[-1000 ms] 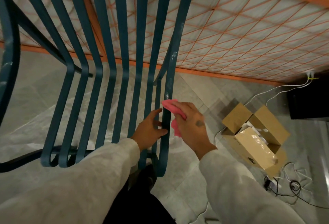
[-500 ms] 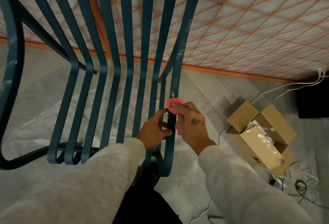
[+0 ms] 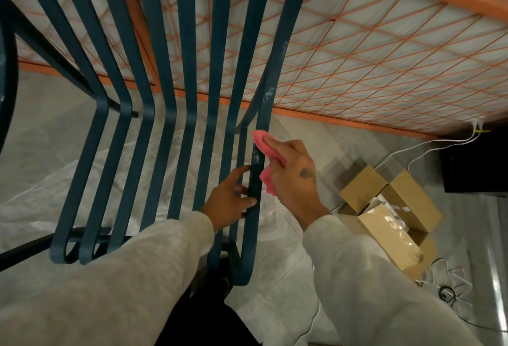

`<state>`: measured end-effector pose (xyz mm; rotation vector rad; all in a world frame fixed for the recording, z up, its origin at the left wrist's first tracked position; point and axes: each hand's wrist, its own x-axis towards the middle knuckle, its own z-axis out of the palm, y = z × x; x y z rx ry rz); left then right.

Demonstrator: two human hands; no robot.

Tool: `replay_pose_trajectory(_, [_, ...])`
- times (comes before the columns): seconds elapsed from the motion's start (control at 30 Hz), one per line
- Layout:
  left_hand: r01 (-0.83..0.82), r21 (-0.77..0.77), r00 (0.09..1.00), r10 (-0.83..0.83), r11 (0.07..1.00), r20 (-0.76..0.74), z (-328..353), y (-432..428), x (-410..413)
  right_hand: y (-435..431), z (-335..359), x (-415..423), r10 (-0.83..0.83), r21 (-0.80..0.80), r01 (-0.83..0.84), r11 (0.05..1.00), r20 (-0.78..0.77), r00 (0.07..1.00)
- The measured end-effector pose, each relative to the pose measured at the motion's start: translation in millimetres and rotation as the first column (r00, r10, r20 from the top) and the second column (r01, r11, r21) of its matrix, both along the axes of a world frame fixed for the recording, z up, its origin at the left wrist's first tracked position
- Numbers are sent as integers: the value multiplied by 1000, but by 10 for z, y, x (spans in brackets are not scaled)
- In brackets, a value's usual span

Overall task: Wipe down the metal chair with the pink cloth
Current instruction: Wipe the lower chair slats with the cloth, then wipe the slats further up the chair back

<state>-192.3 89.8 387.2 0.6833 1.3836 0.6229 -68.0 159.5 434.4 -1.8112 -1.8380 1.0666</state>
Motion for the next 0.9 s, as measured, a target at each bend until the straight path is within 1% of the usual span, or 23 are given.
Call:
replay_pose_trajectory(0.03, [2,-14,1000,-2,1000,20,1,12,-10,22,-36,-58,98,-3,-99,995,124,987])
replay_pose_trajectory(0.07, [8,-23,999,-7,1000,33,1,10,-21,16,-66,-108,207,-38,-204,978,247,947])
replay_pose_trajectory(0.1, [17,-21,999,-16,1000,33,-11,9,-30,-9,-124,-125,281,-48,-280,959,314,907])
replay_pose_trajectory(0.13, [29,-15,999,-28,999,23,-12,11,-36,-49,-156,-129,310,-43,-314,948,333,890])
replay_pose_trajectory(0.2, [41,-18,999,-41,999,12,-17,20,-36,-134,-176,-87,288,-64,-282,957,284,914])
replay_pose_trajectory(0.27, [32,-37,999,-31,999,23,-41,17,-36,-217,-193,-2,256,-92,-243,966,188,948])
replay_pose_trajectory(0.37, [29,-45,999,-28,999,16,-55,15,-43,-213,-227,80,192,-63,-185,981,133,972])
replay_pose_trajectory(0.47, [27,-63,999,-25,998,21,-69,9,-51,-81,-264,39,100,-56,-94,994,116,988])
replay_pose_trajectory(0.53, [32,-66,999,-31,997,8,-48,27,-63,-39,-227,-2,74,-55,-69,996,98,992])
replay_pose_trajectory(0.63, [74,-50,997,-74,996,-3,-31,38,-52,-200,-242,88,224,-56,-218,974,149,963])
replay_pose_trajectory(0.73, [102,-41,995,-103,994,-4,-17,65,-64,-293,-212,213,245,-118,-230,966,134,960])
replay_pose_trajectory(0.83, [98,-57,995,-98,994,-5,0,62,-59,-224,-223,173,192,-100,-180,979,130,973])
replay_pose_trajectory(0.9, [106,-53,994,-107,993,-15,1,61,-57,-198,-246,59,122,-68,-114,991,139,983])
